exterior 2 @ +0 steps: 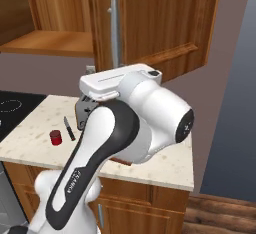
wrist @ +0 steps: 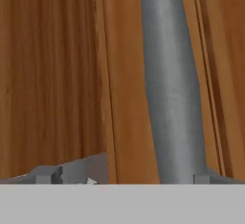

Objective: Pick the bread, place it on the cutting board, pick the jam, place it on the counter, and close the cabinet.

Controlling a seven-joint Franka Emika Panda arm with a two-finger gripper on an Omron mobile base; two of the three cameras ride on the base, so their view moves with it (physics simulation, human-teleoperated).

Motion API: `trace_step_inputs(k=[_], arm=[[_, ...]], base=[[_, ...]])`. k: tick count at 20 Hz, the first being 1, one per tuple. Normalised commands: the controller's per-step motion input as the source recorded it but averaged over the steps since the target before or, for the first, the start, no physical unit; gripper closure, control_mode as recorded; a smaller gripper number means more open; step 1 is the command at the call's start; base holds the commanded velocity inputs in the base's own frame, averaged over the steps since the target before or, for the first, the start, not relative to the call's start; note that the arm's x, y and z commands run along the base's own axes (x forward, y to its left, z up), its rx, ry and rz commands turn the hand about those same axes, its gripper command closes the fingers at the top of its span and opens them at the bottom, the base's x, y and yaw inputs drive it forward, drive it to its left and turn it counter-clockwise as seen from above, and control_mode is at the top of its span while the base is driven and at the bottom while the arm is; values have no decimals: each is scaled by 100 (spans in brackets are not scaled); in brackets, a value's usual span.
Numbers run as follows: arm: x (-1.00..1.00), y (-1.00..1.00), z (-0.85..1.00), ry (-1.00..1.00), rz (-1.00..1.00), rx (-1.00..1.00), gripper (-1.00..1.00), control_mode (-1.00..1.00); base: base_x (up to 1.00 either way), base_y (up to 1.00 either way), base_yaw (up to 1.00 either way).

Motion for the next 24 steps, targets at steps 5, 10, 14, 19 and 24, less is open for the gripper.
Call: trace_step_inputs(k=[5,10,14,19,24], arm=[[37,47,0,-1,-7,0,-100,-100],[36,49,0,-1,-7,0,-100,-100],[34,44,0,0,-6,0,-100,-100],[35,40,0,-1,-6,0,-100,-100],[41,30,0,-4,-8,0,-100,-100]], base=[[0,0,0],[0,0,0],[0,0,0],[0,0,0],[0,0,0]])
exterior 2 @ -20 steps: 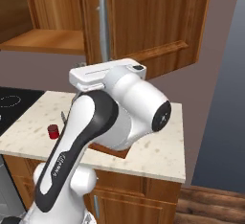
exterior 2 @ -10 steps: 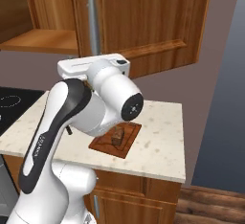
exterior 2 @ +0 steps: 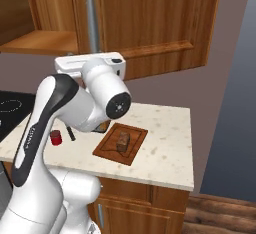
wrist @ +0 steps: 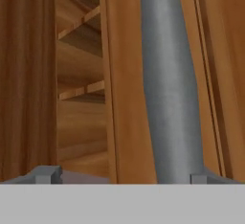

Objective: Pick the bread, place it on the cutting board, pick the jam, place it on the counter, and close the cabinet.

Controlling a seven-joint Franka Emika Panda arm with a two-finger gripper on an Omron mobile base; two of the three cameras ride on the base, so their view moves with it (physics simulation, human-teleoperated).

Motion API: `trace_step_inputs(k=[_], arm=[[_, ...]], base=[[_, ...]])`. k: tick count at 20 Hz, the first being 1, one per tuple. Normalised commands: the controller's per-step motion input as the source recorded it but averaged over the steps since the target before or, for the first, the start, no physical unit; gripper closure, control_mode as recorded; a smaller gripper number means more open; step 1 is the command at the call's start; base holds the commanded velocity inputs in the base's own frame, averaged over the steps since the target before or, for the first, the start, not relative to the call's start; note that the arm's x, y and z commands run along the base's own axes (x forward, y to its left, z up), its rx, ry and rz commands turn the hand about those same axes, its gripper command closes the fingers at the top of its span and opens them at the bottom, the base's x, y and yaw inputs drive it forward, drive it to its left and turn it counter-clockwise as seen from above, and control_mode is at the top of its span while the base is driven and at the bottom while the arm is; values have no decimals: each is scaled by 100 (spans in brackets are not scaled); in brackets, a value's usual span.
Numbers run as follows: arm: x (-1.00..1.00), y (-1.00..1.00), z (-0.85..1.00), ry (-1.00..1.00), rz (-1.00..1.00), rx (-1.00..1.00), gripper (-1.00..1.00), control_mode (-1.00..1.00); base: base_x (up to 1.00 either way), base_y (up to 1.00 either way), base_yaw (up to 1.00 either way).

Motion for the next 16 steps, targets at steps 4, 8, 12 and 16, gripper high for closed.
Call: trace_step_inputs(k=[4,8,12,16], arm=[[48,28,0,-6,-9,0,-100,-100],[53,25,0,-6,-9,0,-100,-100],[58,21,0,-6,-9,0,-100,-100],[56,18,0,-5,-8,0,-100,-100]], base=[[0,0,0],[0,0,0],[0,0,0],[0,0,0]])
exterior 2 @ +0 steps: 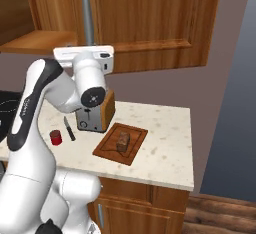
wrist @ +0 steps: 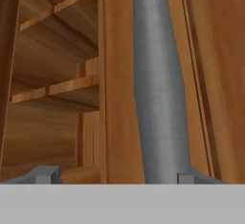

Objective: Pick the bread, place it on the cutting board, pick the jam, place it on the counter, and close the cabinet.

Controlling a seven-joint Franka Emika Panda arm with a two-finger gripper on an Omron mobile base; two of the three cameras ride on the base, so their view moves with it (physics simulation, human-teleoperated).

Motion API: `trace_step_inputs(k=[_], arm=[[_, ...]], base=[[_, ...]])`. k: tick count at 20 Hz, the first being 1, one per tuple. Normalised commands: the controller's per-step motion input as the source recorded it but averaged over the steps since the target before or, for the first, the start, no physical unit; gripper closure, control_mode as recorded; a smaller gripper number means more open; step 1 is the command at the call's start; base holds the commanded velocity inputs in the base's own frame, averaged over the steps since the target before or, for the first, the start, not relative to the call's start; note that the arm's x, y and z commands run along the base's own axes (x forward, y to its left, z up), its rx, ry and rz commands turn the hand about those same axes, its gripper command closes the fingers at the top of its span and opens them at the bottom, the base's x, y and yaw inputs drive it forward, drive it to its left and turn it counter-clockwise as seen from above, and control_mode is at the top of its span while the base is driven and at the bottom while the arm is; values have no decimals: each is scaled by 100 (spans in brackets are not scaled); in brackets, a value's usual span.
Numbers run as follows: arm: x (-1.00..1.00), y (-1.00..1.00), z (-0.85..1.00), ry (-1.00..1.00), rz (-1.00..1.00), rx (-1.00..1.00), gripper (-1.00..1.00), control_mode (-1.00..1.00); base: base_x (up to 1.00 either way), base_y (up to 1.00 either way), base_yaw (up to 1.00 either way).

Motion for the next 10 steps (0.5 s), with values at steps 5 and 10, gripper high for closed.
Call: trace_step_inputs(k=[5,10], arm=[[60,16,0,-5,-7,0,-100,-100],[65,6,0,-5,-5,0,-100,-100]], base=[[0,0,0],[0,0,0]])
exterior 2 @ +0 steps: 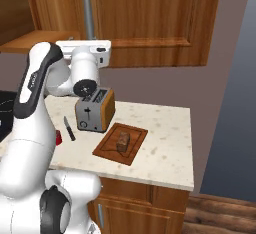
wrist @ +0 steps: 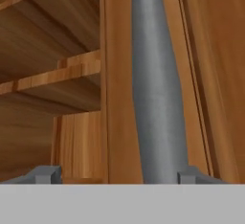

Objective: Pick the bread, place it on the cutting board, pick the jam, place it on the counter, and close the cabinet.

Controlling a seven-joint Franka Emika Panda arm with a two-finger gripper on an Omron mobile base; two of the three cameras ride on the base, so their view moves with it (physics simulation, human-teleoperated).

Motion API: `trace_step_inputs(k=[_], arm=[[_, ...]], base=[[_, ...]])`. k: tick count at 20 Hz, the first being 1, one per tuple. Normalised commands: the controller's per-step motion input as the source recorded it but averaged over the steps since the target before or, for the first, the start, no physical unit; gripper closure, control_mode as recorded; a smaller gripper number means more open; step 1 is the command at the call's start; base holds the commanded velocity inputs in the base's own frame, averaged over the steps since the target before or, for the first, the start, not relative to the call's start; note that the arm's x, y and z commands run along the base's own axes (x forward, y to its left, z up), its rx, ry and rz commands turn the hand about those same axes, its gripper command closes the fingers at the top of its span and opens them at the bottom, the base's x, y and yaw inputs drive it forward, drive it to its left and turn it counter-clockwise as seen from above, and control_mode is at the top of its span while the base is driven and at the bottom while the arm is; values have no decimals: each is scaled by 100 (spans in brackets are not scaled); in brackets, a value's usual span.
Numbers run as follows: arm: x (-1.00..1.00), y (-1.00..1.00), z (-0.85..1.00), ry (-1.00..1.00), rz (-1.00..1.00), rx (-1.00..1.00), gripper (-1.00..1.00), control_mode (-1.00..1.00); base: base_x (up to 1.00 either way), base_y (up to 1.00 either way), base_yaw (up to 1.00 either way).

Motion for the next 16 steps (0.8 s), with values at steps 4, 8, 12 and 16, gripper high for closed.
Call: trace_step_inputs(k=[4,8,12,16], arm=[[62,0,0,-4,-2,0,-100,-100],[58,0,0,-3,-1,0,-100,-100],[54,0,0,-2,0,0,-100,-100],[52,0,0,-2,0,0,-100,-100]], base=[[0,0,0],[0,0,0],[0,0,0],[0,0,0]])
